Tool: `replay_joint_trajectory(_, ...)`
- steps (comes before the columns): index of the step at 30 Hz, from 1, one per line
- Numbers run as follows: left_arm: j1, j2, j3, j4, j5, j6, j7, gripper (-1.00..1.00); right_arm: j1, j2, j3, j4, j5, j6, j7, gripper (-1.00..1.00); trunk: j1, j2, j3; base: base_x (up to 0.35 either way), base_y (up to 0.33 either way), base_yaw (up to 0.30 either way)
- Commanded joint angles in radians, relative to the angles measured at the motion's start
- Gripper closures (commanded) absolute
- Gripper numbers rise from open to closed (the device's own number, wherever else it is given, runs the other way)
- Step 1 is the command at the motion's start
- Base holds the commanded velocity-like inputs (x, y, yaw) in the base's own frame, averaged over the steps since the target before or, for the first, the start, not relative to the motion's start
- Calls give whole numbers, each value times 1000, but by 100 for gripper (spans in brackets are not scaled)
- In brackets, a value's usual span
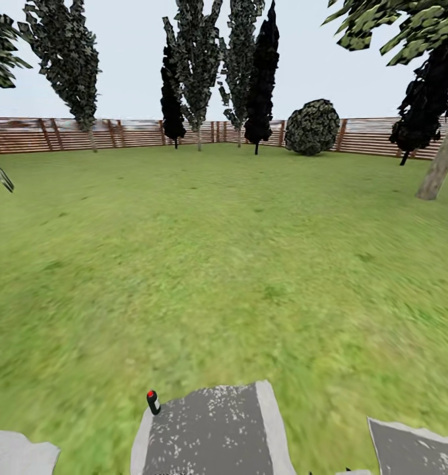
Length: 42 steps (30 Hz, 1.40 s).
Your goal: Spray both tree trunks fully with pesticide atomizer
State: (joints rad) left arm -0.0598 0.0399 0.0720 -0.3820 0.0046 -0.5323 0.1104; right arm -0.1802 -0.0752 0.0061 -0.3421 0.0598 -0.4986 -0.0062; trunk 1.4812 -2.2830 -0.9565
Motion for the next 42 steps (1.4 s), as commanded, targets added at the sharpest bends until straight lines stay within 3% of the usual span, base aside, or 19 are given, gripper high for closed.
replay_joint_trajectory(1,0,0,0,0,0,0,0,-100,0,0,0,0,0,0,0,-100,0,0,0,0,-167,278)
replay_joint_trajectory(9,0,0,0,0,0,-1,0,-100,0,0,0,0,0,0,0,-100,0,0,0,0,-123,263)
replay_joint_trajectory(17,-12,-5,-10,-22,-6,11,-3,-100,0,0,-1,-1,-1,0,-3,-100,0,0,0,0,-12,43)
replay_joint_trajectory(19,-38,-5,-10,-33,-7,17,-3,-100,0,1,-2,-4,-1,0,-3,-100,0,0,0,0,-1,5)
replay_joint_trajectory(20,-78,-3,-8,-45,-7,38,-3,-100,0,1,-2,-11,-1,1,-4,-100,0,0,0,0,-1,2)
replay_joint_trajectory(22,-164,6,-6,-54,-7,128,-2,-100,-1,1,-2,-63,-1,1,-4,-100,0,0,0,0,0,1)
replay_joint_trajectory(23,-181,8,-5,-55,-7,149,-2,-100,-1,1,-2,-78,-1,1,-4,-100,0,0,0,0,0,0)
replay_joint_trajectory(26,-303,20,-5,-57,-10,280,-1,-100,-1,2,-2,-223,-2,5,-6,-100,0,0,0,0,0,0)
replay_joint_trajectory(31,-444,18,-10,-44,-10,385,-1,-100,-47,5,-3,-394,-4,61,-13,-100,0,0,0,0,0,0)
replay_joint_trajectory(33,-464,18,-11,-41,-9,395,0,-100,-95,21,-3,-416,-5,128,-35,-100,0,0,0,0,0,0)
replay_joint_trajectory(34,-471,22,-14,-38,-10,393,-1,-100,-148,42,-3,-422,-6,205,-82,-100,0,0,0,0,0,0)
replay_joint_trajectory(42,-466,25,-16,-36,-19,383,-10,-100,-161,49,-2,-375,-4,223,-90,-100,0,0,0,0,0,0)
